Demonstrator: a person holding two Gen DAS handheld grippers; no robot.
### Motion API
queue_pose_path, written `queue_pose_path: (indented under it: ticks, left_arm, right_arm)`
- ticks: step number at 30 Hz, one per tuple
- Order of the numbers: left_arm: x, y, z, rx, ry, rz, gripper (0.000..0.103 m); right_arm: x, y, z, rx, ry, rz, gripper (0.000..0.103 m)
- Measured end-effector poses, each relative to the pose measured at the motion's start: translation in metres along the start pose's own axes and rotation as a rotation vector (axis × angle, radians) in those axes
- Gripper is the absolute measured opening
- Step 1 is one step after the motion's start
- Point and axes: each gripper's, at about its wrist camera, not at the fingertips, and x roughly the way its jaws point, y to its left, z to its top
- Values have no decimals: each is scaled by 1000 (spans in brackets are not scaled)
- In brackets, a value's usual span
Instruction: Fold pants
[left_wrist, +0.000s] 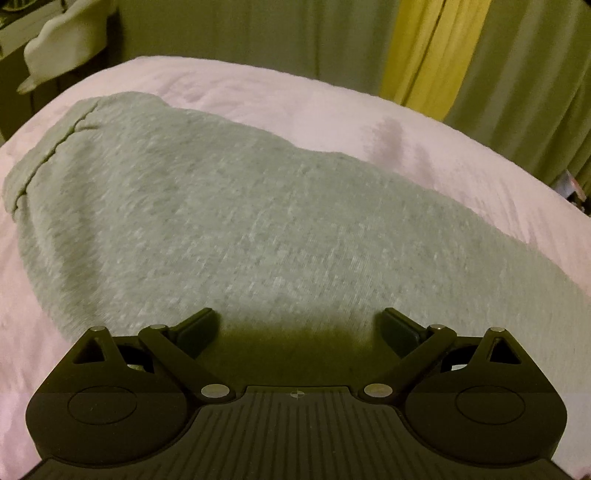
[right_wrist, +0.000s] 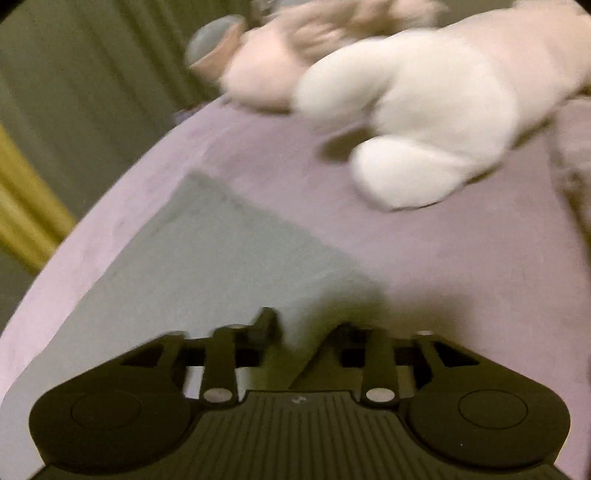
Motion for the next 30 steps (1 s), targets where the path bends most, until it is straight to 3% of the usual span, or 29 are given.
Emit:
queue_pose_path:
  ticks: [1,3,5,7,10,14,18,20,22,24,27,30]
  left_arm:
    - [1,-1,0,3,4,2,99]
    - [0,-2,0,6,6,4,99]
    - [-1,-4,0,16,2,-1,99]
    - [-2,-6,-1,26,1,-6,99]
    - [0,-10,-2,46,11,-11,99]
    - [7,-8,-1,31,40,0,99]
    - [10,-7,0,17,46,-2,99]
    - [11,-7,0,20,46,5,99]
    - [13,-8,-1,24,48,11,99]
    - [15,-9,0,27,50,17,100]
    - [17,-10,0,35,44,25,100]
    - [19,-11,1,39,43,29,100]
  right_arm:
    - [-6,2,1,-6,-29,-30,54]
    - [-21,8,4,-31,-100,-57,56]
    - [-34,19,5,-59,-170,-19,65]
    - [-40,30,5,-82,-205,75,76]
    - [-36,50,2,-169,-179,213,79]
    - [-10,93,-8,-334,-129,303,79]
    - [27,121,-8,-391,-46,412,79]
    - [50,128,-10,-416,-11,355,76]
    - [79,127,-5,-445,-21,194,76]
    - [88,121,5,-424,-75,222,78]
    - [96,132,24,-447,-131,132,80]
    - [108,142,29,-464,-139,120,91]
